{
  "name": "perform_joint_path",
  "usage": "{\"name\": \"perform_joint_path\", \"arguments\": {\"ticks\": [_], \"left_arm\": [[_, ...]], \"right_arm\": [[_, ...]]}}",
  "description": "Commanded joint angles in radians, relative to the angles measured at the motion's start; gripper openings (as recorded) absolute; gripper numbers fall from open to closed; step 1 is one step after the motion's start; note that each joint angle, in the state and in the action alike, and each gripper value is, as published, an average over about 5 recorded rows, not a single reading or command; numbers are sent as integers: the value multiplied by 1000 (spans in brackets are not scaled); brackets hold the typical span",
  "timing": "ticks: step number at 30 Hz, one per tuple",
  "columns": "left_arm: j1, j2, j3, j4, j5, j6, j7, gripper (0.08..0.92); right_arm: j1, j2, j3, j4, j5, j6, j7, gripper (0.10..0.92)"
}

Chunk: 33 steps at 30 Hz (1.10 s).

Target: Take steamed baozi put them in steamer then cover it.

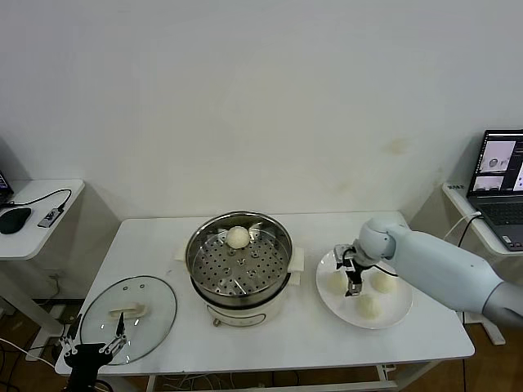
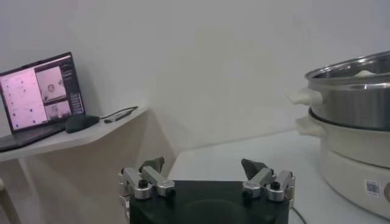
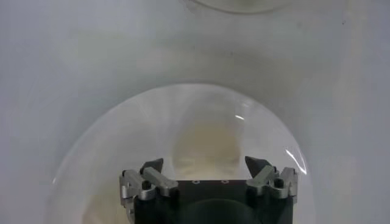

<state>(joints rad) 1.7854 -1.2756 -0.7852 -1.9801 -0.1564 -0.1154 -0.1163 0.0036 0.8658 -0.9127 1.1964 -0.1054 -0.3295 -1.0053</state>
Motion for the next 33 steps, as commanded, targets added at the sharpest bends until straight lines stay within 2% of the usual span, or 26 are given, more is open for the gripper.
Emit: {"name": "perform_joint_path", "arguments": {"ticks": [1, 8, 20, 33], "left_arm": [[0, 0, -1, 1, 0, 0, 0, 823], [-2, -1, -1, 0, -1, -2, -1, 823], [0, 0, 0, -12, -4, -1, -2, 823], [-20, 23, 14, -18, -15, 7, -3, 823]], "right_arm": [[-20, 17, 15, -33, -15, -1, 2, 738], [-17, 14, 15, -28, -16, -1, 2, 608], [33, -29, 4, 39, 7, -5, -13, 534], [512, -149, -228, 284, 293, -92, -28, 518]]}}
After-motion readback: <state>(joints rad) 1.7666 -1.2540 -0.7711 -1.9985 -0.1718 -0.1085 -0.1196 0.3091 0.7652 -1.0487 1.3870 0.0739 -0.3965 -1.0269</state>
